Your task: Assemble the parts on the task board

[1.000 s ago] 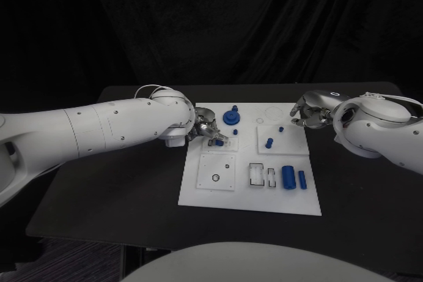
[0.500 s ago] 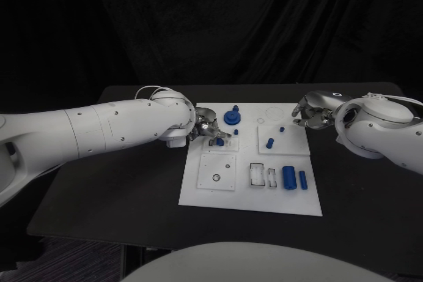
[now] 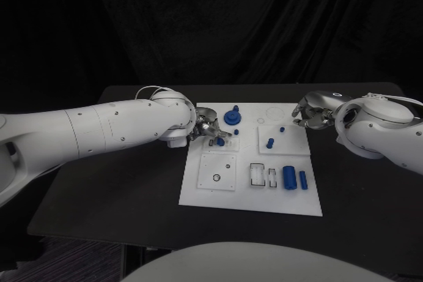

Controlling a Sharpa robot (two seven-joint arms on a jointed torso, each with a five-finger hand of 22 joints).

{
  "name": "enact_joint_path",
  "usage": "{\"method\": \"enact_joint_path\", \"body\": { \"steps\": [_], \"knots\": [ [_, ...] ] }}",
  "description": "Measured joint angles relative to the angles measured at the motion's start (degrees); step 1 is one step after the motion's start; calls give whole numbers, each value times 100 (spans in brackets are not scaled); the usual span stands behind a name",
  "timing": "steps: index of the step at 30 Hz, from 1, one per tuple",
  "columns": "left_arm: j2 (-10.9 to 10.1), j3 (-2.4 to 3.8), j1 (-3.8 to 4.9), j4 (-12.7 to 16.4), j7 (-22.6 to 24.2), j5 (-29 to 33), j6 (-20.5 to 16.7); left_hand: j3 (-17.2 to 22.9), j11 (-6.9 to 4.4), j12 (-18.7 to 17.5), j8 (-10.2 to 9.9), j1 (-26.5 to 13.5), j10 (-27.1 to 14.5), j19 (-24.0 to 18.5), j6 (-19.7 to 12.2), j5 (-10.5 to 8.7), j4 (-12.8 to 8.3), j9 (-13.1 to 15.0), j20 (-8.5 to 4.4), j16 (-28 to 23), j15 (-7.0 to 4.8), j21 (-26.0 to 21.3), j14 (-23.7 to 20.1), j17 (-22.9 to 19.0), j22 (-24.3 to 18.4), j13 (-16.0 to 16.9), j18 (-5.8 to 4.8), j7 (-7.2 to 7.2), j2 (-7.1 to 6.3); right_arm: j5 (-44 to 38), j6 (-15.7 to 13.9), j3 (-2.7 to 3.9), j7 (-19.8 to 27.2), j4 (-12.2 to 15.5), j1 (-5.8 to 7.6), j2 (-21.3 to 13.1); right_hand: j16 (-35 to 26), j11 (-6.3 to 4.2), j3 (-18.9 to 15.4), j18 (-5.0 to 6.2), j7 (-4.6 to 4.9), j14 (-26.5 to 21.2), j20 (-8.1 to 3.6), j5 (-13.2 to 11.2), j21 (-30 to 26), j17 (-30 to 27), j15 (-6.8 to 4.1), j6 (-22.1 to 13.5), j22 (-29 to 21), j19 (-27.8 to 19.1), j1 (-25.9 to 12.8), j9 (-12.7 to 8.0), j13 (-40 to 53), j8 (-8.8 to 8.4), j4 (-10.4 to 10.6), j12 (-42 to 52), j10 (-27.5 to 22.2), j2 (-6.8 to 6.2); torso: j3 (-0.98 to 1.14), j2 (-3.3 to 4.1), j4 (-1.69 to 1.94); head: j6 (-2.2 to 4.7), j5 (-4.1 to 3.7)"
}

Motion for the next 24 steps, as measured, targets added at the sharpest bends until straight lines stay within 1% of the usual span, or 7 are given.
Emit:
{"method": "enact_joint_path", "body": {
  "steps": [1, 4, 9, 11, 18, 22, 24],
  "knots": [
    [0, 0, 0, 0, 2, 0, -4, -2, 0, 0, 7, 5, 0, 0, 20, 0, -2, 11, 0, 0, 0, 0, 0, 0, 0, 0, 0, -20, 5, 0, 0, 0, -1, 0, 0, 0, 0, 0, 0, 0, 0, 0, 0, 0, 0, 0, 0, 0, 0, 0, 0, 0, 0, 0, 0, 0, 0, 0, 0, 0, 0, 0, -3],
    [0, 0, -2, 1, 6, 0, -14, -56, 0, 0, 110, 48, 0, 0, 70, 0, -7, 89, 0, 0, 0, 0, 0, 0, 0, 0, 0, -29, 48, 0, 1, 0, -2, 0, 0, 0, 0, 0, 0, 0, 0, 0, 0, 0, 0, 0, 0, 0, 0, 0, 0, 0, 0, 0, 0, 0, 0, 0, 0, 0, 1, 0, -8],
    [0, 0, -3, 0, 7, 0, -20, -56, -1, 0, 111, 48, -1, 0, 70, 20, -8, 110, 0, 0, 0, 0, 0, -1, 0, 0, 0, -29, 48, 0, 3, 0, -4, 0, 0, 0, 0, 0, 0, -1, 0, 0, 0, 0, 0, 0, 0, 0, -1, 0, 0, 0, 0, 0, 0, 0, 0, 0, 0, -1, 1, 0, -16],
    [0, 0, -3, -2, 7, 0, -23, -60, -1, 0, 173, 87, -1, 0, 70, 34, -12, 154, 0, 0, 0, 0, 0, 0, 0, 0, 0, -29, 87, 0, 3, 0, -5, 0, 0, 1, 0, 0, 0, -1, 0, 0, 0, 0, 0, 0, 0, 0, -1, 0, 0, 0, 0, 0, 0, 0, 0, 0, 0, -1, 0, 0, -16],
    [3, 0, -5, -5, 9, 0, -34, -103, -14, 0, 282, 154, 11, 0, 69, 66, -24, 286, 0, 0, 0, 0, 0, -1, 0, 0, 0, -28, 154, 0, 5, 0, -6, 1, 0, 6, 1, 0, 0, -1, 0, 0, 0, 0, 0, 0, 0, 0, -1, 0, 0, 0, 0, 0, 0, 0, 1, 0, 0, -2, -5, 0, -7],
    [6, 0, -6, -7, 12, 0, -38, -119, -22, 0, 329, 218, 19, 0, 68, 100, -40, 353, 0, 0, 0, 0, 0, -1, -1, 0, 1, -29, 140, 0, 6, 0, -7, 1, -1, 12, 1, 0, 16, -1, 0, 0, 0, 0, -36, 0, 0, 0, -1, 0, 0, 0, 0, 0, 17, 0, 0, 0, 0, -2, -5, 0, -7],
    [9, 0, -7, -7, 14, 0, -39, -121, -23, 0, 348, 258, 19, 0, 47, 100, -42, 390, 0, 0, 0, 0, 0, -1, -1, 0, 0, -50, 161, 1, 7, 0, -7, 0, -1, 14, 1, 0, 16, -1, 0, 0, 0, 0, -36, 1, 0, 0, -2, 0, 0, 0, 0, 0, 16, 0, 0, 0, 0, -1, -5, 0, -7]
  ]
}}
